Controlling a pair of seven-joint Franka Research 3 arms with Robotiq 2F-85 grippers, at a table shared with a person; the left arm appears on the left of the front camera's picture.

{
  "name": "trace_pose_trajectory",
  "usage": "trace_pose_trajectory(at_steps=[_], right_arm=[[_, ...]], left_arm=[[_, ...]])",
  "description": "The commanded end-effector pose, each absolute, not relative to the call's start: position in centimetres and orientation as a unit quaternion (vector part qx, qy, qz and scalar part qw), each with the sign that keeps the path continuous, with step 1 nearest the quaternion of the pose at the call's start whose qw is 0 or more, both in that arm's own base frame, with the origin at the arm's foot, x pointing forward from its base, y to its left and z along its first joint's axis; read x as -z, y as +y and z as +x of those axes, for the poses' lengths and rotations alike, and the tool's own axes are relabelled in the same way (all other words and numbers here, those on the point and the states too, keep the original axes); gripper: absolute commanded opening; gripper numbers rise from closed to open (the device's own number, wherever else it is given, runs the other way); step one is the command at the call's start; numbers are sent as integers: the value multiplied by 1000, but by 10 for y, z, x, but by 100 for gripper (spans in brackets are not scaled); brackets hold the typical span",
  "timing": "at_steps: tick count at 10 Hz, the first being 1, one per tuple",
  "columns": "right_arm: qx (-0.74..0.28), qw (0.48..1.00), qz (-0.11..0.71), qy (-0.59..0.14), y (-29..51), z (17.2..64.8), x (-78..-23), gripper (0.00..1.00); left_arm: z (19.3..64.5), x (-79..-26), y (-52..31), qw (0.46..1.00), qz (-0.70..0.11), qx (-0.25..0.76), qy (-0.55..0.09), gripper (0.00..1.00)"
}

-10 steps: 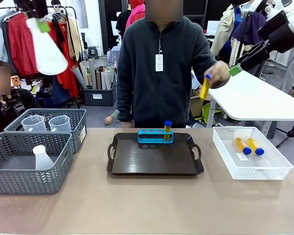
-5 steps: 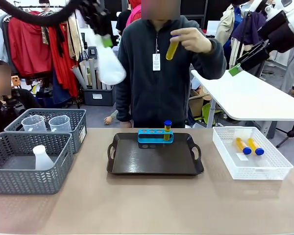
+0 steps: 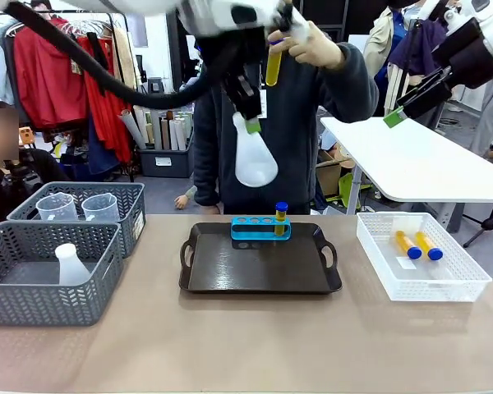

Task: Prepare the laboratory tools.
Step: Pick up one Small flask and place it on the Handle tray.

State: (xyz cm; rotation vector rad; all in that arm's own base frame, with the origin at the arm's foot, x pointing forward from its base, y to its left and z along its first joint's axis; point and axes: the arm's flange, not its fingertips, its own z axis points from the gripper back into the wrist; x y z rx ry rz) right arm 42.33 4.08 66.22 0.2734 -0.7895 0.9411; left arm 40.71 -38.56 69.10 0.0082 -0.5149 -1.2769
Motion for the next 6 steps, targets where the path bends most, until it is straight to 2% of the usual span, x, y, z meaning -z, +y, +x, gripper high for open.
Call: trace_pose_trajectory(at_steps=[1,3,4,6], right_arm=[[-440,807,130,-371,40,423,-662,100],[-440,807,130,-371,40,423,-662,100],[-440,807,130,-371,40,423,-662,100],[-440,807,130,-371,40,423,-662,100]], left_arm=[[408,-671,-389,744,-8,617,-255,0],[412,-675,-385,763,-31,596,-249,0],[411,-664,-404,754,-2,610,-243,0],[411,-664,-404,754,-2,610,-243,0]])
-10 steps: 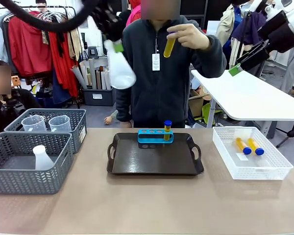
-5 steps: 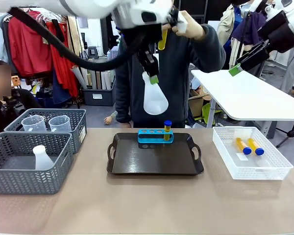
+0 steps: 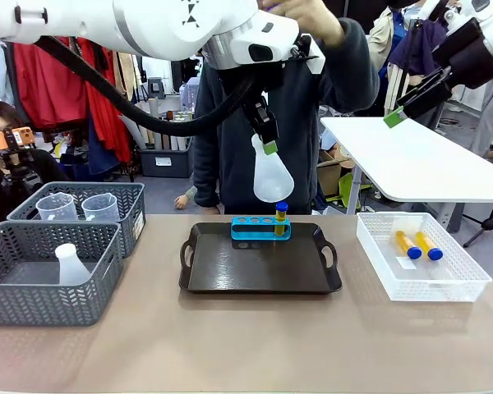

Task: Prepare the laboratory tools.
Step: Pick up one Small flask and place it on the Handle tray.

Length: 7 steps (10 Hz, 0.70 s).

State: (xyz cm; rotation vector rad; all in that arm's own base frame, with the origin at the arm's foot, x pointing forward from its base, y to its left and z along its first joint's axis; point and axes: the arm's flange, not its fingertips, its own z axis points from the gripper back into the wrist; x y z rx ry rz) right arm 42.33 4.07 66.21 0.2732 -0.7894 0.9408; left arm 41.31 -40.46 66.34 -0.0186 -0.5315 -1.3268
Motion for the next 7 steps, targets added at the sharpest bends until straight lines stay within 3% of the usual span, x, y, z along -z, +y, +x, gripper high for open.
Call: trace_pose_trajectory(at_steps=[1,2,7], right_arm=[[-440,807,130,-371,40,423,-662,100],[-440,807,130,-371,40,423,-662,100],[-440,807,130,-371,40,423,-662,100]], left_arm=[[414,-664,-404,756,-9,607,-244,0],[413,-670,-395,725,26,647,-235,0],[469,-610,-463,667,15,723,-181,0]])
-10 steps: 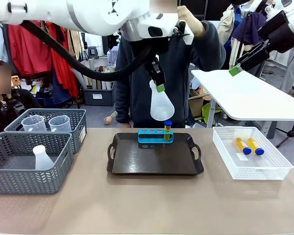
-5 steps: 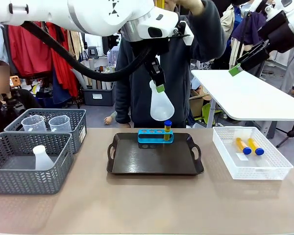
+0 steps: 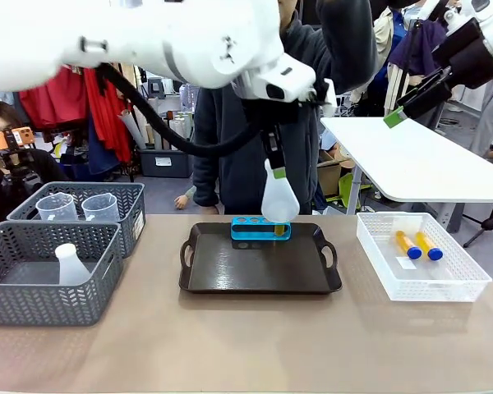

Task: Prepare the laboratory tools.
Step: Pick up one Small flask and place it on the Handle tray.

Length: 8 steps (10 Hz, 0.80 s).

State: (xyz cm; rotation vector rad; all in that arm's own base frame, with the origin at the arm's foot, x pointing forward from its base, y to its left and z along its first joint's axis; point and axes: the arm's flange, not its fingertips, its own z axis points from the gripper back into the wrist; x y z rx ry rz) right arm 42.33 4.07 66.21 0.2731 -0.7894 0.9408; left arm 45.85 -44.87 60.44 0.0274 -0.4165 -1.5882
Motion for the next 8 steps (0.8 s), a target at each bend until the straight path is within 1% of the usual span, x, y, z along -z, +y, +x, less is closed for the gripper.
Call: trace_pose_trajectory(at_steps=[1,4,8], right_arm=[[-440,807,130,-371,40,423,-662,100],[-440,807,130,-371,40,423,-662,100],[-440,807,130,-371,40,423,-662,100]], left_arm=[[478,-593,-473,659,13,734,-164,0],[490,-537,-503,636,23,761,-125,0],[497,-492,-518,625,11,776,-87,0]])
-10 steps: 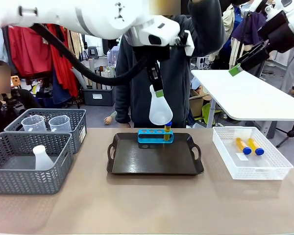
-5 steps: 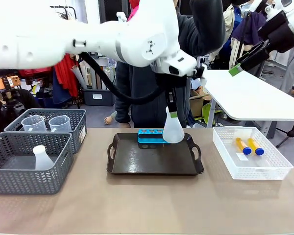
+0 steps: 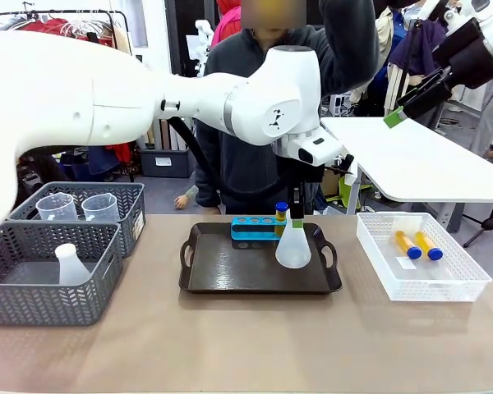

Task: Prepare the laboratory tools.
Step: Pick up one Small flask and place it on the Handle tray.

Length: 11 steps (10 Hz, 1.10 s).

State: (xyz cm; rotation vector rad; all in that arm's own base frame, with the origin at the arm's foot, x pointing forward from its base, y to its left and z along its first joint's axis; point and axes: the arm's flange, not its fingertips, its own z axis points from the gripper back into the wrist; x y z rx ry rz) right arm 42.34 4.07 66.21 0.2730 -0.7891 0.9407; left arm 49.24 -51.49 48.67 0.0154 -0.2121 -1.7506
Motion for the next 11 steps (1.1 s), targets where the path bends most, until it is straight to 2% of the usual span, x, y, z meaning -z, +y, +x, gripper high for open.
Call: trace_pose_trajectory(at_steps=[1,10,11], right_arm=[[-440,807,130,-371,40,423,-662,100],[-440,807,130,-371,40,423,-662,100],[-440,807,130,-371,40,423,-662,100]], left_arm=[[501,-483,-518,625,2,777,-80,0],[520,-448,-524,635,-9,771,-53,0],[520,-446,-525,636,-8,770,-51,5]])
